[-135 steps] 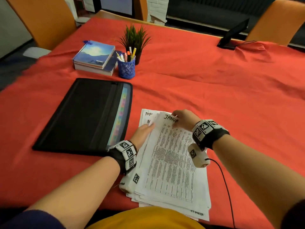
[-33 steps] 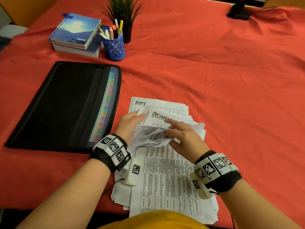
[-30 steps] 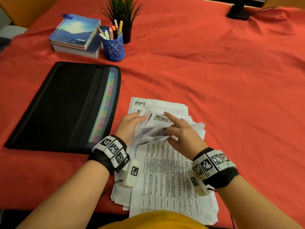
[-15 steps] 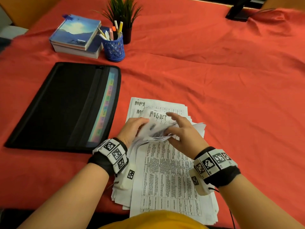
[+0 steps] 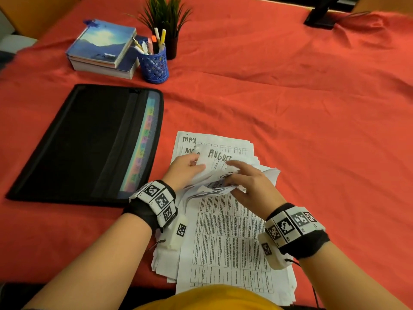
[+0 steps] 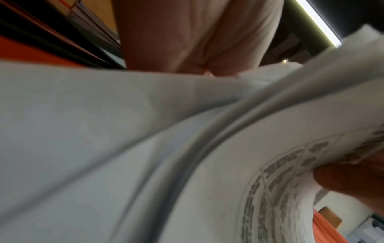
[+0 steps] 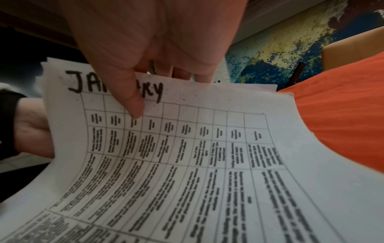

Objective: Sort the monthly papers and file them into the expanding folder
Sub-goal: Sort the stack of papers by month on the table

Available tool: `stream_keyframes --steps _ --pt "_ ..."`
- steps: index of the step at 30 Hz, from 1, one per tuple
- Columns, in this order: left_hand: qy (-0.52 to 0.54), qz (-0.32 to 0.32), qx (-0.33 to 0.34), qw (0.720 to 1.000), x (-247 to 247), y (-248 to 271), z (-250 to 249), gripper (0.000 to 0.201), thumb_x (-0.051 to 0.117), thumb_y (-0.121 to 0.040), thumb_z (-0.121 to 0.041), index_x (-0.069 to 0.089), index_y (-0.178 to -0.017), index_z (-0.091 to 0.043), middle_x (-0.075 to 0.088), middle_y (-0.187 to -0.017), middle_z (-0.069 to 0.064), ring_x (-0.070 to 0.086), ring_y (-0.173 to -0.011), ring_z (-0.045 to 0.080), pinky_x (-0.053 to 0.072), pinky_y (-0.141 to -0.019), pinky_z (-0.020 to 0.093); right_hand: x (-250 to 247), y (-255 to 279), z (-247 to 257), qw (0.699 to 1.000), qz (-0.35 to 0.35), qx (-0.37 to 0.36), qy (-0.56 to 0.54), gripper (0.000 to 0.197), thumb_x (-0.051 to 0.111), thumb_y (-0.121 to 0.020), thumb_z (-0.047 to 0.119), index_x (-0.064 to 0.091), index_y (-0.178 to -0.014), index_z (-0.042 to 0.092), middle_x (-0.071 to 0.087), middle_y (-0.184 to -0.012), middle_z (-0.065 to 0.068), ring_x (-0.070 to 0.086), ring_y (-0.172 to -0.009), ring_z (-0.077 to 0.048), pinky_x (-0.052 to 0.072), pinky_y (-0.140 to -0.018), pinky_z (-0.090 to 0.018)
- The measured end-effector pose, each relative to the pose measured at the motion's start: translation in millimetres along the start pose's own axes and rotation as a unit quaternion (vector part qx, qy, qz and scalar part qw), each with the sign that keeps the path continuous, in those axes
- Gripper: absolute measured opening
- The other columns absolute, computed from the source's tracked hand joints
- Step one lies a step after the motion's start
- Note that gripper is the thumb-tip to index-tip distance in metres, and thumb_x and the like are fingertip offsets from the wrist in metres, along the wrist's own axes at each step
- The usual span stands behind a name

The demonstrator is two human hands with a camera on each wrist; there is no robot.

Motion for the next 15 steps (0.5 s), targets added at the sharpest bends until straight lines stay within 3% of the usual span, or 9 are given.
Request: stream_keyframes --steps 1,3,5,6,8,9,12,13,15 --pt "0.004 0.007 0.007 1.000 -1.6 2.5 -0.6 0.010 0.058 -0.088 -0.004 0.063 -0.081 0.001 0.058 -0.074 0.010 0.054 -0.065 0.019 0.047 -0.063 0.020 -0.9 0.0 -1.4 1.000 -0.004 0.004 -0.006 0.020 0.057 -0.071 0.007 0.070 -0.084 0.014 0.051 -0.131 -0.013 0.063 -0.091 -0.021 0.048 -0.087 -0.037" --pt "0.010 0.039 -0.009 0.999 -4.3 7.7 -2.0 0.020 0.055 -0.088 -0.002 0.059 -0.085 0.018 0.045 -0.062 0.010 0.039 -0.049 0.011 0.034 -0.046 0.013 -2.3 0.1 -3.8 1.000 -0.007 0.008 0.003 0.022 0.058 -0.071 0.004 0.070 -0.086 0.014 0.043 -0.139 -0.014 0.061 -0.094 -0.019 0.044 -0.089 -0.031" --pt "0.017 0.062 -0.038 0.997 -6.9 11.7 -4.7 0.021 0.051 -0.088 -0.002 0.061 -0.093 0.017 0.040 -0.051 0.001 0.034 -0.042 0.004 0.027 -0.039 0.010 -1.9 -0.1 -4.1 0.999 -0.009 -0.005 0.032 0.021 0.054 -0.074 0.011 0.071 -0.085 0.017 0.056 -0.127 -0.010 0.058 -0.087 -0.024 0.046 -0.084 -0.032" --pt "0.022 0.064 -0.040 0.997 -7.5 10.6 -5.8 0.021 0.051 -0.088 -0.004 0.063 -0.095 0.013 0.045 -0.054 -0.003 0.040 -0.047 0.003 0.031 -0.044 0.010 -1.6 -0.2 -3.6 0.999 -0.014 -0.017 0.049 0.022 0.050 -0.075 0.017 0.071 -0.084 0.018 0.063 -0.115 -0.004 0.054 -0.084 -0.025 0.046 -0.080 -0.033" --pt "0.019 0.028 -0.012 0.999 -9.3 7.1 -7.7 0.021 0.051 -0.088 -0.008 0.067 -0.097 0.003 0.058 -0.082 -0.001 0.053 -0.077 0.006 0.040 -0.071 0.017 -1.9 -1.1 -2.5 0.997 -0.033 -0.027 0.069 0.023 0.048 -0.076 0.023 0.070 -0.082 0.021 0.067 -0.095 0.005 0.047 -0.086 -0.023 0.040 -0.081 -0.031" --pt "0.011 -0.010 0.006 1.000 -10.2 4.6 -6.4 0.020 0.051 -0.087 -0.010 0.068 -0.097 -0.005 0.058 -0.092 -0.001 0.052 -0.087 0.009 0.039 -0.080 0.022 -2.3 -1.7 -2.1 0.996 -0.046 -0.028 0.075 0.022 0.048 -0.075 0.024 0.070 -0.081 0.021 0.067 -0.090 0.007 0.045 -0.091 -0.023 0.038 -0.084 -0.031" --pt "-0.042 -0.062 0.018 0.997 -8.3 -1.7 1.1 0.006 0.053 -0.082 -0.011 0.050 -0.077 -0.014 0.043 -0.075 0.003 0.040 -0.071 0.015 0.029 -0.067 0.029 -2.9 -2.7 1.2 0.995 -0.051 -0.033 0.076 0.021 0.050 -0.074 0.024 0.070 -0.078 0.019 0.065 -0.083 0.004 0.047 -0.097 -0.023 0.039 -0.086 -0.034" --pt "-0.054 -0.063 0.010 0.996 -6.0 -2.9 3.3 0.010 0.054 -0.082 -0.008 0.048 -0.078 -0.015 0.043 -0.074 0.004 0.040 -0.070 0.017 0.031 -0.065 0.030 -2.2 -2.9 1.9 0.997 -0.038 -0.030 0.065 0.020 0.051 -0.074 0.022 0.070 -0.079 0.018 0.065 -0.082 0.001 0.050 -0.094 -0.023 0.043 -0.083 -0.035" --pt "-0.046 -0.078 0.006 0.996 -5.0 -5.0 6.4 0.018 0.058 -0.082 -0.005 0.058 -0.095 -0.018 0.056 -0.083 0.003 0.054 -0.080 0.021 0.044 -0.077 0.034 -0.7 -3.2 2.7 1.000 -0.010 -0.006 0.028 0.015 0.057 -0.073 0.015 0.070 -0.081 0.015 0.062 -0.085 -0.003 0.058 -0.084 -0.026 0.049 -0.076 -0.035"
Point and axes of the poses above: each hand's wrist, its own y-axis away from the middle knuckle, its own x-axis out of the palm, z = x × y, the point moved 1 cm from there along -y, towards the middle knuckle
